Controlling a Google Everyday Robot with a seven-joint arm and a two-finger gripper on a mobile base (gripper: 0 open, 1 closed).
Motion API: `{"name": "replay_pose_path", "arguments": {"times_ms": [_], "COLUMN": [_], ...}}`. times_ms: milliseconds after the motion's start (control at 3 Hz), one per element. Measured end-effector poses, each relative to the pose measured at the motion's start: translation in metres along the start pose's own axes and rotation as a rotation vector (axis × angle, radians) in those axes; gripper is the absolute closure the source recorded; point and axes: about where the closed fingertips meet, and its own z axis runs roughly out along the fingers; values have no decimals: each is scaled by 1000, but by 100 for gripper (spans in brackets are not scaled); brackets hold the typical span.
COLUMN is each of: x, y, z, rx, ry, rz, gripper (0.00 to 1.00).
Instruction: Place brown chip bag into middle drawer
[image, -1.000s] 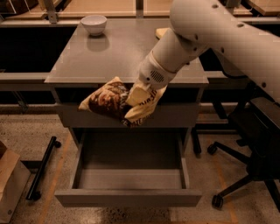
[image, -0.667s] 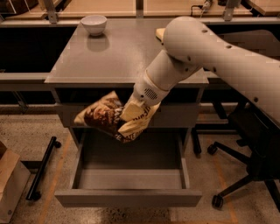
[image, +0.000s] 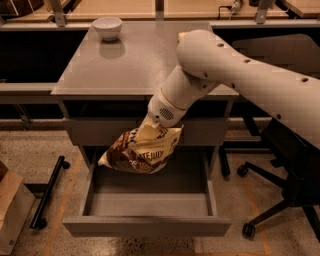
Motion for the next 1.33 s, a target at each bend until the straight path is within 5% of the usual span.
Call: {"name": "replay_pose_path", "arguments": {"times_ms": [667, 1333], "x": [46, 109], "y": [-15, -34], "z": [103, 207], "rx": [-88, -156], "ry": [-16, -53], "rz": [66, 218], "gripper": [100, 59]}}
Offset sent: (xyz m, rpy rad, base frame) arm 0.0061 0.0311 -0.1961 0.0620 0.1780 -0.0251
